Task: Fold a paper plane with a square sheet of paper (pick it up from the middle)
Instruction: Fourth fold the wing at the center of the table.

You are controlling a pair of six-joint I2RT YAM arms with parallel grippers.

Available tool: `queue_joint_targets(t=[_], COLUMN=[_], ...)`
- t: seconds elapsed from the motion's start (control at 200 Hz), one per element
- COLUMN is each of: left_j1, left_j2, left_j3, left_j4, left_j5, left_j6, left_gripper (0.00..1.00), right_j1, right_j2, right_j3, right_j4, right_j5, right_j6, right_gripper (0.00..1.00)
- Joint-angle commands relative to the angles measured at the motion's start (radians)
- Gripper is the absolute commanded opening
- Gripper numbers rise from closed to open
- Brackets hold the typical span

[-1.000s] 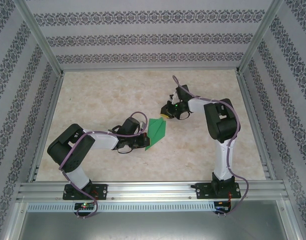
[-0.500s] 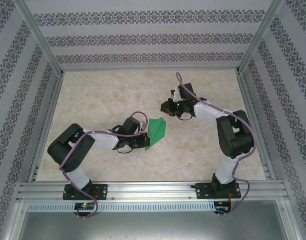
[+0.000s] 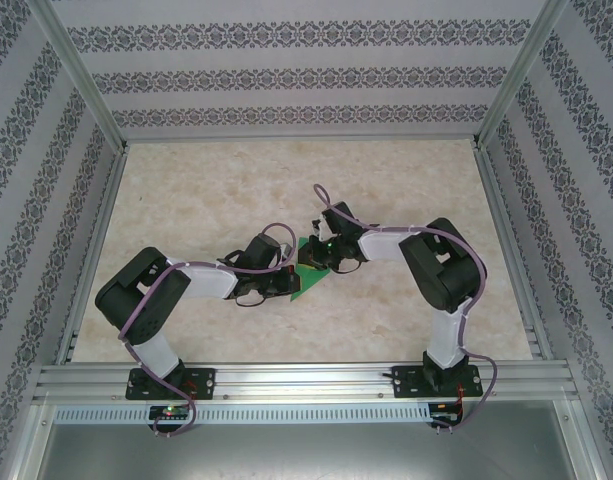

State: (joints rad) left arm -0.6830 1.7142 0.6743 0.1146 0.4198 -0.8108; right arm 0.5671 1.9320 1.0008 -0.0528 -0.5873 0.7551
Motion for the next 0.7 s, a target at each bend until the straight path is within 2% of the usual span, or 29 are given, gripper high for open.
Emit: queue_joint_targets(t=[0.0,0.435,0.694], left_j1=[-0.009,-0.01,-0.01], left_j2=[0.09,-0.02,-0.087], left_j3=[-0.073,-0.13,-0.185], left_j4=[-0.264,-0.302,-0.356], left_j5=[-0.064,0.039,0.04], left_j6=[0.043,0.075,0.076], left_gripper=[0.0,0.02,0.03], right_j1=[-0.011,-0.026,-0.023], right_j2=[0.043,0.07,0.068], right_j3=[-0.014,-0.01,-0.012], right_j4=[0.036,-0.036,-0.042], right_j5=[0.02,0.082,0.087], right_j6=[0.004,-0.028,-0.026], right_gripper=[0.13,0.12,0.12])
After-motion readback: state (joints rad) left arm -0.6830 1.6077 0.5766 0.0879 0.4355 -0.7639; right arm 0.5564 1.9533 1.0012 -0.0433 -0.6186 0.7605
